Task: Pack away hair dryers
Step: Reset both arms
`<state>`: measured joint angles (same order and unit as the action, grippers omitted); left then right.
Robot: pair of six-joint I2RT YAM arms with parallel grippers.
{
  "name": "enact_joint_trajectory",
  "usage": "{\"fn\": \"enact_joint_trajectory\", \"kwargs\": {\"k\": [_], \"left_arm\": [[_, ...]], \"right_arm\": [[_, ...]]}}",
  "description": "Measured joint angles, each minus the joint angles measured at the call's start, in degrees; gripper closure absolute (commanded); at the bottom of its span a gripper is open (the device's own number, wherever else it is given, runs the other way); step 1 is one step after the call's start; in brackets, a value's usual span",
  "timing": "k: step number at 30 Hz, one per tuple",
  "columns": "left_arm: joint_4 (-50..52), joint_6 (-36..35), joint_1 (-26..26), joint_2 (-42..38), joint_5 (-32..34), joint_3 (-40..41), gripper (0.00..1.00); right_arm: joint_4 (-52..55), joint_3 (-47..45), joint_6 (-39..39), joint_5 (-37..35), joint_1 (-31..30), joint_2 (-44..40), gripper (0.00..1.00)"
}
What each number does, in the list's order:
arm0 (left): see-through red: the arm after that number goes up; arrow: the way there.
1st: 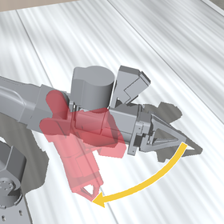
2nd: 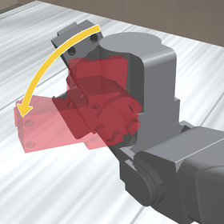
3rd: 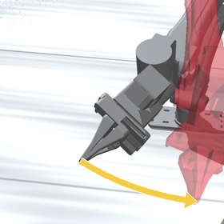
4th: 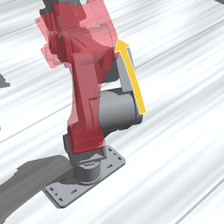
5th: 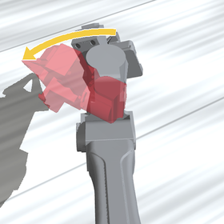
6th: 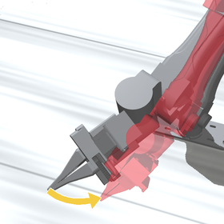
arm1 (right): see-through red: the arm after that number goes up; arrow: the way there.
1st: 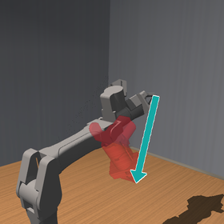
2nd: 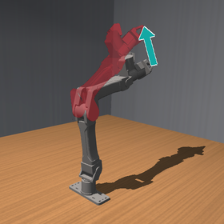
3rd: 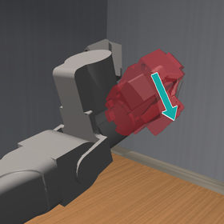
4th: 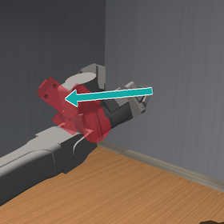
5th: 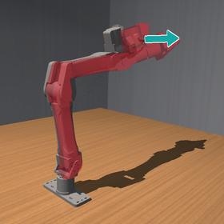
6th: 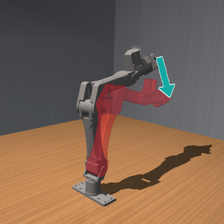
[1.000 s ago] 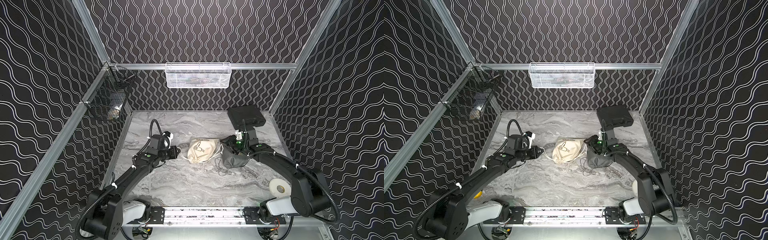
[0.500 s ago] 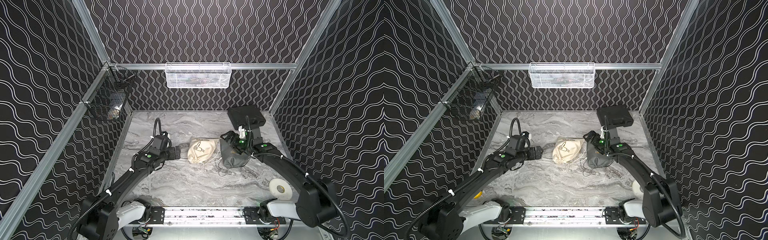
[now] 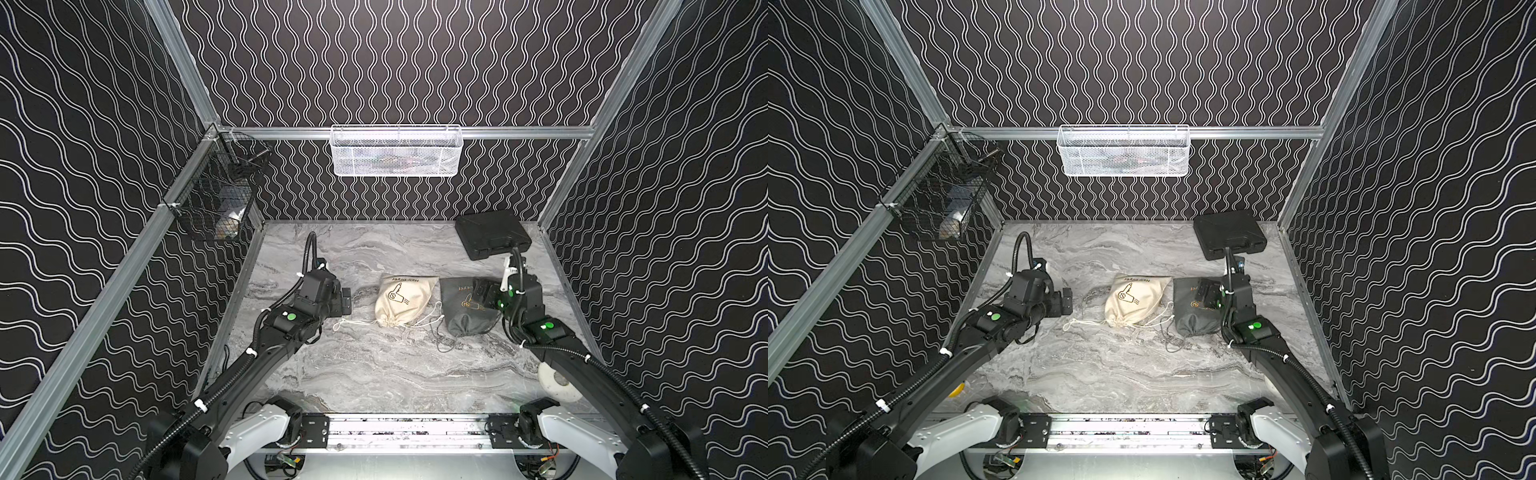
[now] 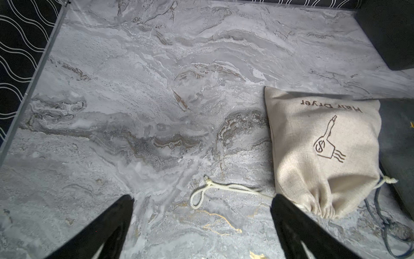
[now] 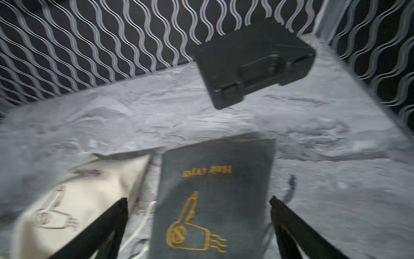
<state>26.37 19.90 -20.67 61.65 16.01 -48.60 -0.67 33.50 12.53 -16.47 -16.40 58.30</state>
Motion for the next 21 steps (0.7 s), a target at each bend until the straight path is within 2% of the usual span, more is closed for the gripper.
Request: {"fn": "enact_joint_trajectory", "kwargs": {"k": [5,9,13,18,21], "left_arm": [[-1.27,-2.34,-0.02,1.66,0.72,-0.85,0.01],[-3.76,-5.05,-0.02,1.53,1.99,0.15,0.01],[-7.76,-8.09,-0.02,0.83,3.39,2.69,0.01],[-13.88,-12.57,0.2,2.01,4.96,5.68,0.01],[-17.92,-14.51,1.44,4.39,5.22,6.23,0.01]], "right_arm": [[-16.24,-12.9,-4.15,-1.9,11.78,0.61,0.0],[-30.73,-20.13,-4.04,0.61,16.09,8.04,0.0],[-45.29,-20.7,-4.09,2.82,16.87,21.7,0.0],[-58.42,-17.31,-5.07,5.49,17.81,35.74,0.0],[-56.52,-15.45,-5.66,7.08,18.01,35.71,0.0]]}}
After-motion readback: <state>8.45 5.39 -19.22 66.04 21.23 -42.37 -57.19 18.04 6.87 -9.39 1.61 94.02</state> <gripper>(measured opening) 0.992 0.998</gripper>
